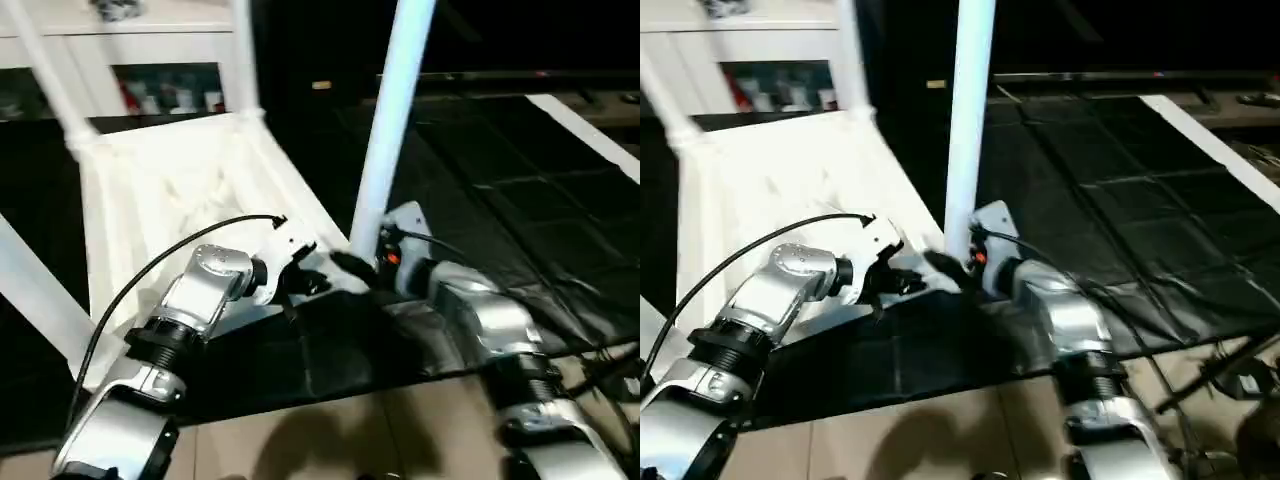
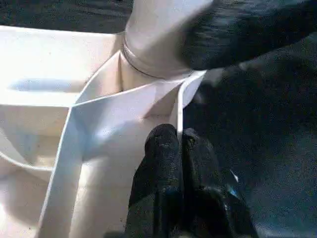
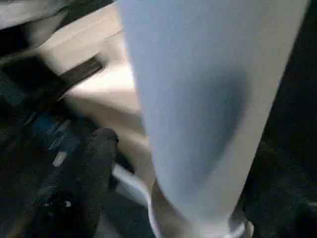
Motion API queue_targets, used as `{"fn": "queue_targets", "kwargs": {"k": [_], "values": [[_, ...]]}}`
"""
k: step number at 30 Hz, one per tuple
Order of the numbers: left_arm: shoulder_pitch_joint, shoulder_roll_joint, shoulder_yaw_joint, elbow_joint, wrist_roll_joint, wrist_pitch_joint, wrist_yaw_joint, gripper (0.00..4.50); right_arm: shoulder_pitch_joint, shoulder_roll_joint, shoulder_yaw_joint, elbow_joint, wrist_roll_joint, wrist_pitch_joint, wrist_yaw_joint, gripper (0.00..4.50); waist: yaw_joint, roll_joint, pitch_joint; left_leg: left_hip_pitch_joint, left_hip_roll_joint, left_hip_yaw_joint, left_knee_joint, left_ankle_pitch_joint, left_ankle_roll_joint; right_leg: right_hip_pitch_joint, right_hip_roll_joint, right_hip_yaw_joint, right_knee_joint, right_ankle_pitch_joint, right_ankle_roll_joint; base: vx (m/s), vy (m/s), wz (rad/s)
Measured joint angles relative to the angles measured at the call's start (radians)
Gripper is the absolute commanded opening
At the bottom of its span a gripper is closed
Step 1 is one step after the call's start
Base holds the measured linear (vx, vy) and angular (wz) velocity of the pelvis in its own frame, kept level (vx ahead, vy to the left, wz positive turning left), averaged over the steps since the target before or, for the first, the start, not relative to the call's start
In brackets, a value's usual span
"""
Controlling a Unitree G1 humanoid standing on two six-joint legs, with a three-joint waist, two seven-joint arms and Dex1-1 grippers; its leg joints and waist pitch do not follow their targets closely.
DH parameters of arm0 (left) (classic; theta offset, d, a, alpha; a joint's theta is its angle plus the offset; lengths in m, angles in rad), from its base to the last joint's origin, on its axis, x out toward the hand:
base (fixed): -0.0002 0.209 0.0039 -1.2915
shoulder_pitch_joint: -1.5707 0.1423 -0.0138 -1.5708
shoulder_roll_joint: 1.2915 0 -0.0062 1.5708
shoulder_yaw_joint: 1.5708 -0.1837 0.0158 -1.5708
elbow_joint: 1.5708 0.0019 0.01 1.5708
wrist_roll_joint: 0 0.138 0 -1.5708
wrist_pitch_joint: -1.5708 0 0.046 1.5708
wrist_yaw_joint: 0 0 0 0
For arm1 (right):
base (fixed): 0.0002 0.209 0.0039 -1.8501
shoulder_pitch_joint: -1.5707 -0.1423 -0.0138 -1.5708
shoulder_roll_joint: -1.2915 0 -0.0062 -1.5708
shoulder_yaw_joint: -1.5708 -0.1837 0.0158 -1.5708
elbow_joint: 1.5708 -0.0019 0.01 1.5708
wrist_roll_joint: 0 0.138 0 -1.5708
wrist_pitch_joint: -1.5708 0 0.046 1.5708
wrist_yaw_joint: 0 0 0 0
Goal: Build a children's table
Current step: Rotate leg to tighten
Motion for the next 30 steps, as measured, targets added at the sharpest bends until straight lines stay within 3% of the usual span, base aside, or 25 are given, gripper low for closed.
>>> {"fn": "queue_targets", "kwargs": {"k": [4,9,20,30], "values": [[0.002,0.034,-0.018,0.003,-0.002,-0.064,-0.082,0.0,0.003,-0.074,0.019,-0.006,0.023,0.0,0.144,4.46,0.02,0.0,0.0,-0.001,0.001,0.0,0.002,0.0,0.0,-0.001,0.0,0.0,0.004,-0.001,0.001,0.0,0.0,0.0],[0.002,0.083,-0.052,0.007,-0.01,-0.136,-0.203,0.0,0.001,-0.154,0.043,0.001,0.035,-0.016,0.29,4.49,0.041,0.0,0.0,-0.001,0.001,0.003,0.004,0.002,0.001,0.002,-0.001,0.004,0.006,-0.002,0.003,0.0,0.0,0.0],[0.001,0.119,-0.122,0.013,-0.005,-0.243,-0.362,0.0,-0.006,-0.211,0.108,0.012,0.048,-0.057,0.497,4.49,0.046,0.0,0.0,-0.002,0.0,0.006,0.006,0.004,0.004,0.004,0.0,0.016,0.007,-0.004,0.006,0.0,0.0,0.0],[0.001,0.131,-0.14,0.004,-0.008,-0.271,-0.4,0.0,-0.021,-0.213,0.132,0.032,0.055,-0.069,0.565,3.47,0.042,-0.001,0.001,-0.002,0.001,0.006,0.006,0.004,0.004,0.004,0.0,0.016,0.009,-0.005,0.007,0.0,0.0,0.0]]}}
